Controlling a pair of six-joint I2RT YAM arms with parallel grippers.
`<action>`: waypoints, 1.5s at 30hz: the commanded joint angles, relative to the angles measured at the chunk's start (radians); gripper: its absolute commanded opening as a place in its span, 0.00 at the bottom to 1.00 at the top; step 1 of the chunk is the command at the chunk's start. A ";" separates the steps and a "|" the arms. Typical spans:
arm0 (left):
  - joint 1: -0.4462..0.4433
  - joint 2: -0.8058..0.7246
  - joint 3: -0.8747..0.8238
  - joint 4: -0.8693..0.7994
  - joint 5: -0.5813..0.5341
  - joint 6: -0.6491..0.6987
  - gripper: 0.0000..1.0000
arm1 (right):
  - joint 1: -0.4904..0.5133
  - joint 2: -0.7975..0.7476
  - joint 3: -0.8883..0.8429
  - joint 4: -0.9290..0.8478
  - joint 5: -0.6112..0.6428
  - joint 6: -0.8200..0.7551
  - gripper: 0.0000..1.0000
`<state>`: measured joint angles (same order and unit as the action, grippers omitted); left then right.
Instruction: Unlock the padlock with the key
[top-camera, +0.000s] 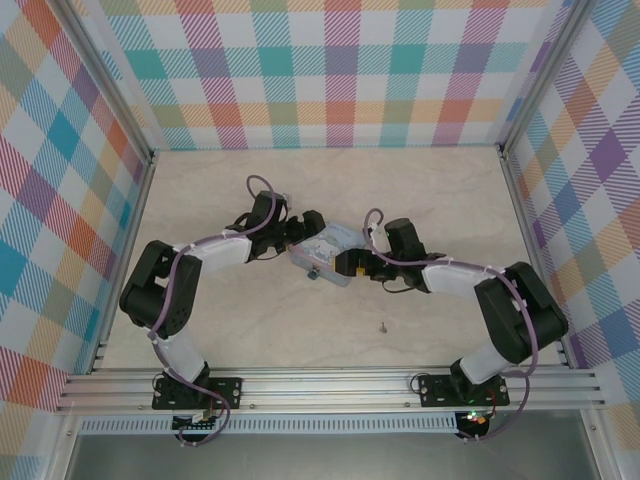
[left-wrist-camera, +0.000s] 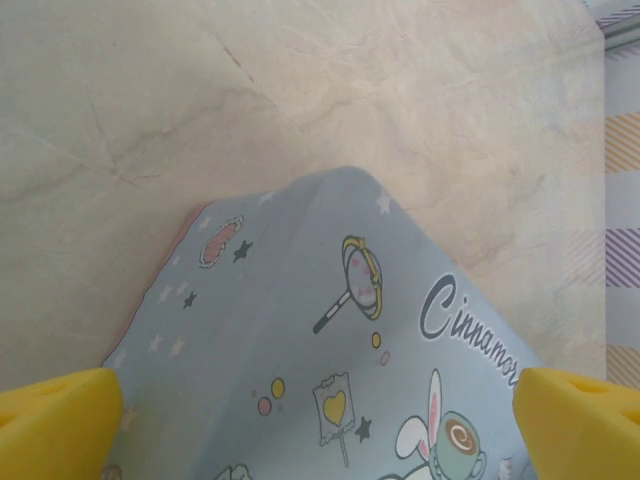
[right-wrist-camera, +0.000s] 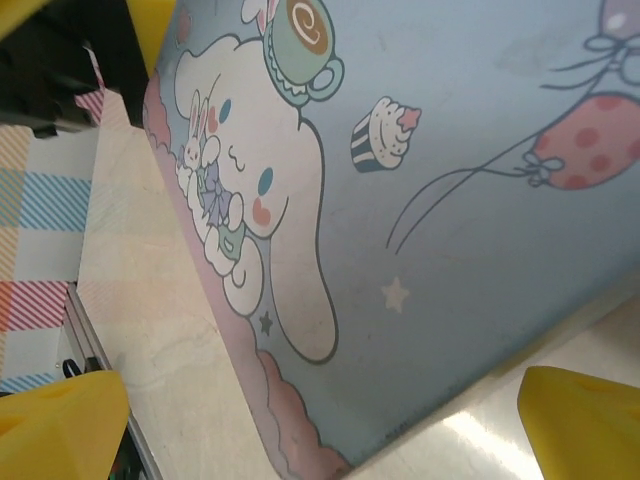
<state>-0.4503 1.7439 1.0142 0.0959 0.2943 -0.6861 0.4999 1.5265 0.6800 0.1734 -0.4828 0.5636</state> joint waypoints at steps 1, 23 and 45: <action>0.016 -0.092 -0.012 -0.012 -0.023 0.027 1.00 | 0.000 -0.092 0.007 -0.159 0.104 -0.032 1.00; 0.055 -0.499 -0.221 -0.131 -0.098 0.157 1.00 | 0.139 -0.311 -0.081 -0.870 0.312 0.121 0.57; 0.055 -0.447 -0.227 -0.093 -0.070 0.144 1.00 | 0.229 -0.120 0.010 -0.829 0.410 0.098 0.26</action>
<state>-0.4023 1.2903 0.7952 -0.0235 0.2012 -0.5526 0.7216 1.3914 0.6640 -0.6472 -0.0860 0.6685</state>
